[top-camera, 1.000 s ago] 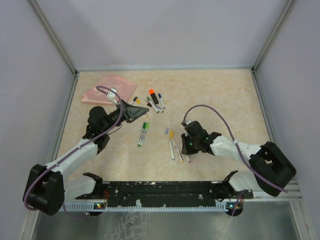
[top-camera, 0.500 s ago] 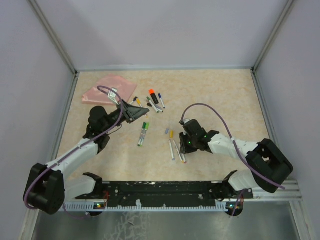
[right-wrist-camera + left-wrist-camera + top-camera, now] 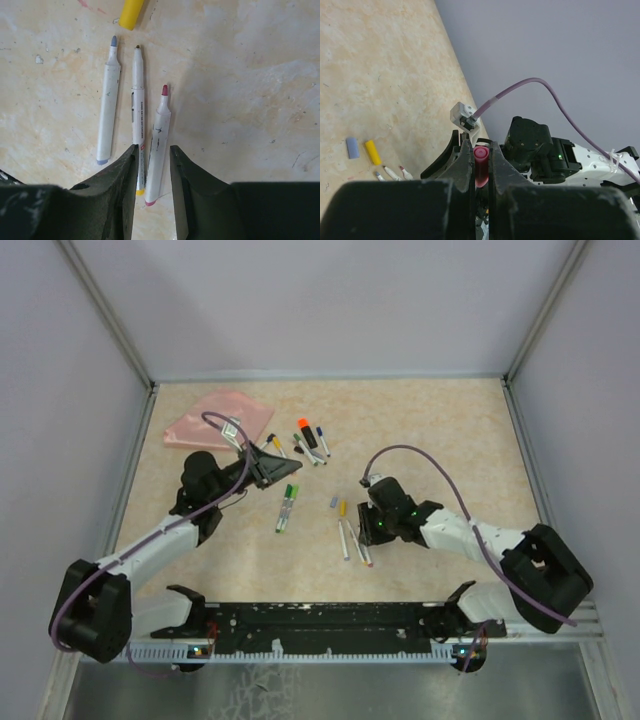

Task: Open the pen caps
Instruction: Place the pen at the center of the board, then place the pen cap at the center of the board.

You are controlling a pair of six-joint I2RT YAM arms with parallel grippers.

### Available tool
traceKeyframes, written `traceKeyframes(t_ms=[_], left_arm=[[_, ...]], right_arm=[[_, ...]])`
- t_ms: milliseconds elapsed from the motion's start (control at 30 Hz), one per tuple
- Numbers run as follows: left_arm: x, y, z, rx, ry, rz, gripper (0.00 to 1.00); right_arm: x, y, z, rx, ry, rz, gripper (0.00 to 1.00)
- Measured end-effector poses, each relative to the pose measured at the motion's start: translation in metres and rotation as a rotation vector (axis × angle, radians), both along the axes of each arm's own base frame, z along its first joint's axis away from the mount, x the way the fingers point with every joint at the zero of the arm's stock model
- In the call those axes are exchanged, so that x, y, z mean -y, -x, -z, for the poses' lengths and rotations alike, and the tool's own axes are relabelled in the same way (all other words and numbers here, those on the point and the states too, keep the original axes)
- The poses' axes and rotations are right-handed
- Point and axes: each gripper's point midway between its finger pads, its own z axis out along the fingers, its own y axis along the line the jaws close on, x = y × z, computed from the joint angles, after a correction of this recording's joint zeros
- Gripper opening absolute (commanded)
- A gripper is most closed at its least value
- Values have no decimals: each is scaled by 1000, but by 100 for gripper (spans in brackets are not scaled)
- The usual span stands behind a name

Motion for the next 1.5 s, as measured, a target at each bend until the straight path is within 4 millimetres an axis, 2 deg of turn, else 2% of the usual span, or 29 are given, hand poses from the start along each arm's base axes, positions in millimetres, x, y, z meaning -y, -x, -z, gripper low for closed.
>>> traceKeyframes(t_ms=[233, 500, 567, 667, 733, 800, 967, 1200, 1500], left_arm=[[10, 5, 9, -29, -9, 33, 0], [36, 19, 29, -76, -38, 103, 0], [44, 24, 33, -81, -50, 120, 0], [59, 30, 37, -81, -78, 143, 0], [69, 33, 41, -77, -101, 156, 0], [78, 36, 46, -80, -134, 165, 0], [97, 34, 69, -109, -260, 141, 0], [116, 21, 108, -185, -483, 63, 0], [136, 2, 155, -265, -734, 2, 3]], right_arm=[[-7, -9, -27, 66, -56, 2, 34], [-12, -13, -63, 149, -148, 18, 39], [-13, -15, -76, 173, -189, 34, 43], [-10, -19, -101, 232, -270, 74, 57], [-4, -22, -113, 271, -315, 109, 67], [5, -24, -120, 300, -348, 158, 71], [27, -22, -112, 329, -375, 254, 74], [45, -17, -94, 294, -356, 348, 76], [67, -23, -94, 297, -349, 472, 76]])
